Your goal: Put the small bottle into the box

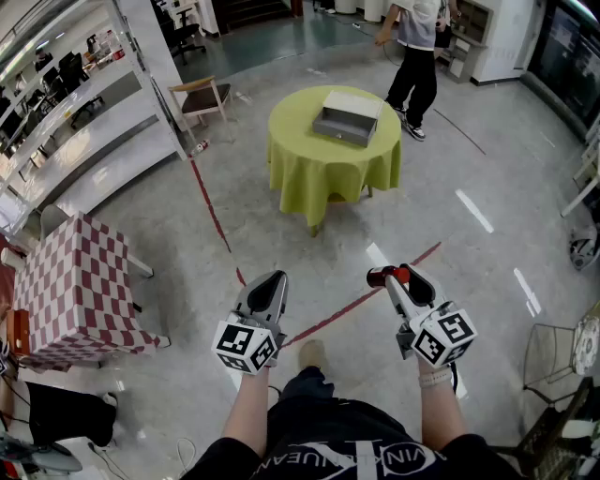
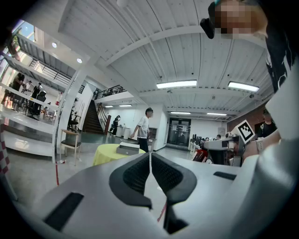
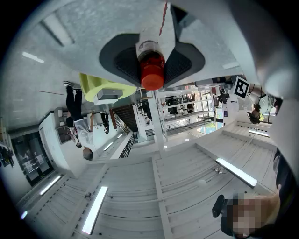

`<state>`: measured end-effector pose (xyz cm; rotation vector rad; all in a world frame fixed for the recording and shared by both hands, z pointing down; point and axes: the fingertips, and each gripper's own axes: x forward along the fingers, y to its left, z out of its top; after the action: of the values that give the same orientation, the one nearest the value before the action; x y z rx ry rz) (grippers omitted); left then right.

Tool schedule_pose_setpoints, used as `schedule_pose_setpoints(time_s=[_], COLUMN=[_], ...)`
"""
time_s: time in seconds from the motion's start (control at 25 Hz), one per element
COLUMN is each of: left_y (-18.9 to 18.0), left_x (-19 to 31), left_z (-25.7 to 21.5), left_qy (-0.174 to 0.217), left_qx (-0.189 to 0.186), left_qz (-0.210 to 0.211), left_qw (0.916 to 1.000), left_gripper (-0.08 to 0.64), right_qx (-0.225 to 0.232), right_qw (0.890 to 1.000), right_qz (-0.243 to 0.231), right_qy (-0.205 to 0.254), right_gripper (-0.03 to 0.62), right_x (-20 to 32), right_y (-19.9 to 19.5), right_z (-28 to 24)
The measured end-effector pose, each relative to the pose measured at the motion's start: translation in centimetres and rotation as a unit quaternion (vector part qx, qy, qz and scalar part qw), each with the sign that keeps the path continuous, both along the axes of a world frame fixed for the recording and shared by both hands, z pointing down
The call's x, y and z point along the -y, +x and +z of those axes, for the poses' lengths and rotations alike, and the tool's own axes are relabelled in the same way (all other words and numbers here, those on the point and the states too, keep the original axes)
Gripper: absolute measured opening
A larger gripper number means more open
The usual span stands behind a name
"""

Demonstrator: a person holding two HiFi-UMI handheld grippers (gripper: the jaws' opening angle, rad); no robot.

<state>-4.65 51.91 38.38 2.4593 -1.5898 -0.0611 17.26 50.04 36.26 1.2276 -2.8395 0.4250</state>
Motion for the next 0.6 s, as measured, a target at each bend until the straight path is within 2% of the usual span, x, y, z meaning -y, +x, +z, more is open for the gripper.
schedule_pose_setpoints(time_s=[0.6], left_y=[-4.0], left_x=[13.9], left_z=[0.4], left_qy=[-0.006], left_qx=[-0.002], left_qz=[0.045], left_qw=[0.9990], left_gripper=[0.020], right_qx=[0.002], right_qw=[0.999], right_qz=[0.039], right_qy=[-0.013], right_gripper=[0.149], right_x=[12.1], right_y=[-4.7], right_z=[1.1])
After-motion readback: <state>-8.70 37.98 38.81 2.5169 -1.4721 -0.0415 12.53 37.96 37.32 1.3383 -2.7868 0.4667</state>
